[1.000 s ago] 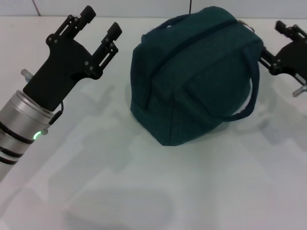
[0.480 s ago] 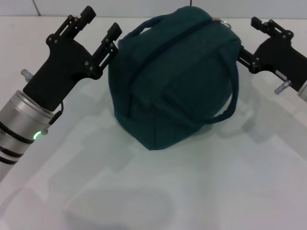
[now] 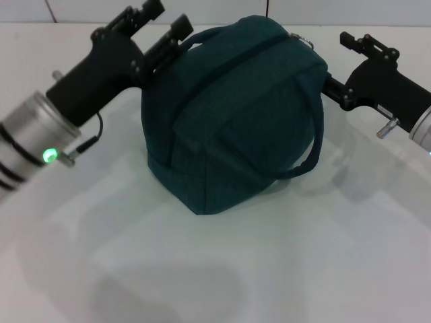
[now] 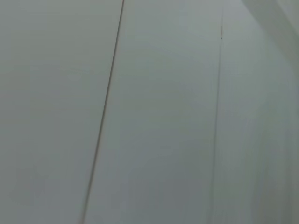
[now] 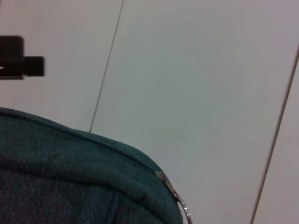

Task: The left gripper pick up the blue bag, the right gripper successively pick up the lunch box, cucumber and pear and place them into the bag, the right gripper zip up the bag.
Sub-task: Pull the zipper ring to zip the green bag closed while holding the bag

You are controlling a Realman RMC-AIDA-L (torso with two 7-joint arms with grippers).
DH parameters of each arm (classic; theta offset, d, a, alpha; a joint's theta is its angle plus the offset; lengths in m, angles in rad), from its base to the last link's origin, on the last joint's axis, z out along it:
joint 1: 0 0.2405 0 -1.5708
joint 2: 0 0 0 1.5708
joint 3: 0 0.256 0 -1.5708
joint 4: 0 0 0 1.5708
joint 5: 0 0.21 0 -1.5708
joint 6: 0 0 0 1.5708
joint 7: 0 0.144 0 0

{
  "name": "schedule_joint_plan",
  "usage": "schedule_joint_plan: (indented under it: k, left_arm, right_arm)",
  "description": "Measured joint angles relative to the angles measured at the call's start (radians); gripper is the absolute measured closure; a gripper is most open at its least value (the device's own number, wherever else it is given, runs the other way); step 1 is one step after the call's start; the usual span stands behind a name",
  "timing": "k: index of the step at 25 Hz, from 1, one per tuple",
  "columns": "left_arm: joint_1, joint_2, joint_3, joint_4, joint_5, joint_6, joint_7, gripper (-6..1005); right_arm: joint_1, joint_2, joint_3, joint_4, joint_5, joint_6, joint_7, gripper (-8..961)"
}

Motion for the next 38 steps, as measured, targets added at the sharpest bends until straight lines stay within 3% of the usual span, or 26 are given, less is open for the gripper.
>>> schedule_joint_plan:
  k: [7, 12, 15, 25, 38]
  left_arm:
    - [-0.001, 0.062, -0.007, 0.367, 0.26, -0.185, -0.486, 382]
    - [-0.068, 0.082, -0.009, 0.555, 0.586, -0.3, -0.866, 383]
    - [-0.104, 0.08, -0.011, 0.606, 0.719, -0.308, -0.997, 383]
    - [-0.138, 0.052, -0.012, 0.627, 0.876, -0.361, -1.097, 421]
    - [-0.139, 0.036, -0.004, 0.63, 0.896, -0.411, -1.072, 480]
  right_arm:
    - [-0.003, 0.001, -0.012, 0.001, 0.0, -0.007, 0.0, 346]
    - [-0.004, 0.002, -0.016, 0.001, 0.0, -0.008, 0.0, 350]
    - [-0.005, 0.002, -0.018, 0.0, 0.0, -0.016, 0.0, 352]
    - [-0.009, 0.002, -0.027, 0.0, 0.0, -0.028, 0.0, 359]
    - [-0.016, 0.002, -0.038, 0.005, 0.001, -0.062, -0.006, 369]
